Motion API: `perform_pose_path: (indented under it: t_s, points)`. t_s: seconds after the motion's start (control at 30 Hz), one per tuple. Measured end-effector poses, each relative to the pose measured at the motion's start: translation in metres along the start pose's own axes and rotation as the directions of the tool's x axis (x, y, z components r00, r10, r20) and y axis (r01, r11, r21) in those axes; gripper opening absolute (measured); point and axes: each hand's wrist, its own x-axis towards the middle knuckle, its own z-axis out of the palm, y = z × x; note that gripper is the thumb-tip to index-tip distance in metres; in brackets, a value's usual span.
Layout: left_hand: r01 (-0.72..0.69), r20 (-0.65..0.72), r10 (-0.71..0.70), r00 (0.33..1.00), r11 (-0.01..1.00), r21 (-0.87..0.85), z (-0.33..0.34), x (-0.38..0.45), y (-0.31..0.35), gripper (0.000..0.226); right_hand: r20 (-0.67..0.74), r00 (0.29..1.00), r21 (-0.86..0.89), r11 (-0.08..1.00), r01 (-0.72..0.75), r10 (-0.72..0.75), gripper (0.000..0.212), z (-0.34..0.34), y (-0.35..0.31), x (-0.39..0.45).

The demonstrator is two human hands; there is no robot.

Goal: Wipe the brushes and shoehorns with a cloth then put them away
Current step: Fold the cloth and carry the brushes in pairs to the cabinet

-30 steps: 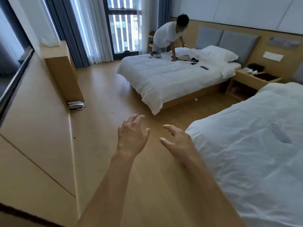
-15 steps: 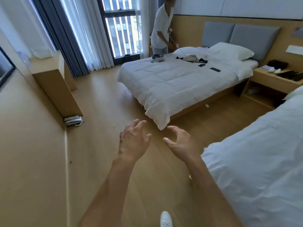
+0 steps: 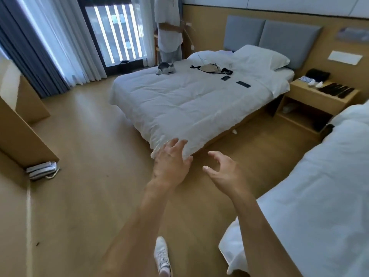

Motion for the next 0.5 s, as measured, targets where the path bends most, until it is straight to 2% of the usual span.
perform_pose_path:
  t_s: [0.23,0.5]
  points:
    - [-0.203,0.129,0.211,0.969,0.977,-0.066,0.067,0.155,0.032,0.052,-0.192,0.966,-0.02,0.984,-0.179,0.172,0.054,-0.033,0.046,0.118]
    - [-0.43,0.209,0.444,0.871,0.896,-0.113,0.111,0.333,0.074,0.051,-0.373,0.873,-0.029,0.936,-0.351,0.316,0.055,-0.08,0.055,0.255]
